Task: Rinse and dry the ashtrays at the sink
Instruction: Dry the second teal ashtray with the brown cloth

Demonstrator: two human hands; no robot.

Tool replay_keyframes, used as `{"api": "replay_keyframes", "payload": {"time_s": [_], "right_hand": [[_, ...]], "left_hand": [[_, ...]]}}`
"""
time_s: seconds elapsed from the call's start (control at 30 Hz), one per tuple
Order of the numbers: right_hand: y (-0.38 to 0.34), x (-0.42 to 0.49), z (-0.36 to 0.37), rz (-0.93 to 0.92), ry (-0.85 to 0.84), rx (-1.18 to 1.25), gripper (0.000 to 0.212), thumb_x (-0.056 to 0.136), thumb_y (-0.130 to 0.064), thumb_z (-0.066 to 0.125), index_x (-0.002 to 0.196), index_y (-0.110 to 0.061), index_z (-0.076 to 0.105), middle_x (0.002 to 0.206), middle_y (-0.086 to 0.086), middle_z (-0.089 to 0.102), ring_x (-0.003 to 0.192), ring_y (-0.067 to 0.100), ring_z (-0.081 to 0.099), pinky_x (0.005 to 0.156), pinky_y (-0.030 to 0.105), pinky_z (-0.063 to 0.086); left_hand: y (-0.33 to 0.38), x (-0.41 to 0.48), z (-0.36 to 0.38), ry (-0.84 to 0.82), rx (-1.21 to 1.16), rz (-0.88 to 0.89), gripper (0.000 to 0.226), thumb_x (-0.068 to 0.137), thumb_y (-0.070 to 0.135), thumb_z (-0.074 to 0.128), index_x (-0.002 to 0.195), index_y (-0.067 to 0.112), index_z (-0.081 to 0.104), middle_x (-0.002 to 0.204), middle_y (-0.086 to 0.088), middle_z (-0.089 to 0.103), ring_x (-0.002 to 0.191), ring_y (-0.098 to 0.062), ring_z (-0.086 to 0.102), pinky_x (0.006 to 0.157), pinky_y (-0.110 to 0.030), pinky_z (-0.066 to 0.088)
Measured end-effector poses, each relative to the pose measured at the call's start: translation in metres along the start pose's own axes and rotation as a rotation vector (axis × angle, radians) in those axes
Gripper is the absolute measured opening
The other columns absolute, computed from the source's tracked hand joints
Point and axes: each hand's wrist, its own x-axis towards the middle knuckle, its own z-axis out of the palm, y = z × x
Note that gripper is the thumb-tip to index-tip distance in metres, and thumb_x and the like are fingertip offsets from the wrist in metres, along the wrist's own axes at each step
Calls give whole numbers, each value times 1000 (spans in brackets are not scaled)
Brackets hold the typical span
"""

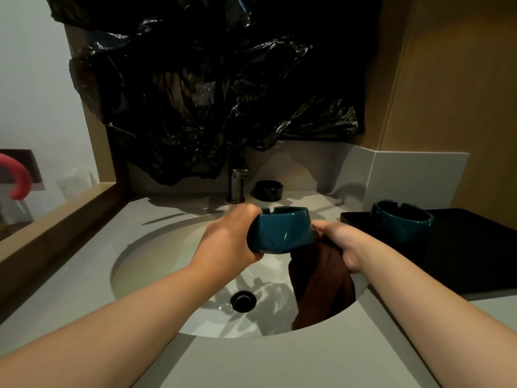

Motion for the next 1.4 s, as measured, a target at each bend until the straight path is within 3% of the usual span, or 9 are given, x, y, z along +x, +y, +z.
{"api": "replay_keyframes", "payload": {"time_s": [0.1, 0.27, 0.43, 0.53, 0.6, 0.77, 1.03, 1.2, 1.4], "right_hand": [[-2, 2, -3, -8, -105, 58, 69, 77, -67, 57, 99, -3, 71, 100, 21, 71, 97, 36, 67, 97, 45, 48], [-1, -6, -6, -5, -213, -69, 65, 64, -53, 72, 104, -1, 67, 101, 23, 70, 92, 36, 65, 94, 43, 50], [-6, -15, -1, -52, -172, -116, 39, 83, -41, 62, 86, -2, 67, 77, 18, 70, 73, 32, 65, 78, 37, 53], [-7, -16, 0, -135, -130, -165, 34, 83, -39, 63, 87, -5, 67, 74, 14, 73, 73, 29, 69, 71, 33, 55], [-8, -13, -3, -201, -106, -225, 34, 81, -41, 65, 91, -9, 69, 81, 13, 74, 81, 30, 70, 80, 38, 57], [-6, -9, -8, -242, -175, -352, 32, 85, -38, 61, 96, -10, 70, 94, 14, 73, 92, 31, 69, 90, 41, 54], [-2, -9, -7, -310, -293, -474, 20, 87, -31, 62, 91, -13, 70, 94, 7, 73, 91, 23, 69, 88, 35, 54], [1, -3, -24, -223, -505, -440, 81, 52, -64, 79, 111, -10, 66, 110, 13, 70, 106, 29, 65, 93, 39, 50], [-9, 7, -36, -147, -490, -253, 51, 83, 18, 49, 130, -2, 51, 119, 20, 62, 111, 32, 60, 93, 36, 49]], "left_hand": [[-8, 2, 5, 20, 63, 248, 61, 63, 17, 87, 112, 21, 50, 117, -1, 62, 111, -26, 61, 76, -38, 58], [-15, 3, 12, 11, 55, 397, 68, 60, 15, 90, 111, 19, 45, 129, -6, 59, 128, -24, 51, 77, -37, 59], [-16, -3, 14, -107, -287, -90, 87, 80, 2, 71, 138, 46, 22, 148, 17, 29, 108, -6, 51, 81, -27, 55], [-12, 4, 11, -189, -1048, -654, 51, 92, -11, 45, 123, 29, 50, 138, -5, 49, 110, -21, 55, 91, -33, 52], [-14, 4, 8, -240, -1189, -842, 42, 96, -7, 33, 123, 17, 55, 117, -15, 60, 99, -29, 61, 92, -47, 52], [-18, 1, 3, -486, -1253, -842, 47, 91, 52, 45, 118, 16, 60, 108, -14, 66, 98, -33, 65, 86, -49, 54], [-18, 1, -4, -701, -1138, -770, 37, 74, 32, 62, 105, 13, 61, 91, -8, 74, 84, -26, 72, 76, -37, 60], [-12, 4, -8, -660, -996, -707, 16, 95, 23, 53, 103, 12, 62, 101, -11, 68, 82, -25, 71, 75, -35, 60], [-4, 18, 3, -382, -955, -813, 19, 87, 28, 67, 97, 13, 64, 92, -10, 73, 82, -25, 73, 76, -38, 60]]}}
